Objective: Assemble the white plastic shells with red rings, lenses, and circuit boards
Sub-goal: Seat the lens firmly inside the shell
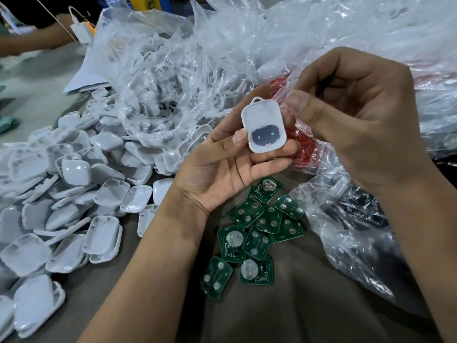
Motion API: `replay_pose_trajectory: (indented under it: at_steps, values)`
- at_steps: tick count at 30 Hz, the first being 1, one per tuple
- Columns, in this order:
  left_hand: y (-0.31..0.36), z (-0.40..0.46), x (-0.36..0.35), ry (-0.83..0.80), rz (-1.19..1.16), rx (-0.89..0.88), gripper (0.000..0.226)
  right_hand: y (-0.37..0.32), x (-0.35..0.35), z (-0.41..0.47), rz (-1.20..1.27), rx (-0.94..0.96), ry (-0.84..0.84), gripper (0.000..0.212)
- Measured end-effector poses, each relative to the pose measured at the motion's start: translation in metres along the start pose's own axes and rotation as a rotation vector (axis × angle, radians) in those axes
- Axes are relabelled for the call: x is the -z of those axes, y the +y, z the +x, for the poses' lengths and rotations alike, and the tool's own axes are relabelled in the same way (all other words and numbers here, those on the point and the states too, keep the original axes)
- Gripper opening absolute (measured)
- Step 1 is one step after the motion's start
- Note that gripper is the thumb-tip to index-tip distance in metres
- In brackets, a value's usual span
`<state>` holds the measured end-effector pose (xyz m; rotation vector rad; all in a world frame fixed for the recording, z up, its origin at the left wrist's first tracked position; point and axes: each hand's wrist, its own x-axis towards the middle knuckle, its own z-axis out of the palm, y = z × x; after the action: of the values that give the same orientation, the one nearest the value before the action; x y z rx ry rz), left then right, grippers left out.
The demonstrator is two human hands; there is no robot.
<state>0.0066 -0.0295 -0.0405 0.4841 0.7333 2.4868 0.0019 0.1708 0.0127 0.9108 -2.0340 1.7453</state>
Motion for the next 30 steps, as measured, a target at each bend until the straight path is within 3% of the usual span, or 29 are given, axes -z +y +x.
replay_pose_trajectory:
  at_steps: [10, 30]
  values:
    - [-0.002, 0.001, -0.002, 0.075, 0.062, -0.022, 0.059, 0.002, -0.012, -0.004, -0.046, -0.117, -0.053, 0.027]
    - [-0.004, 0.002, -0.005, 0.076, 0.021, -0.073, 0.050, 0.003, -0.018, -0.004, -0.102, -0.126, -0.048, 0.035]
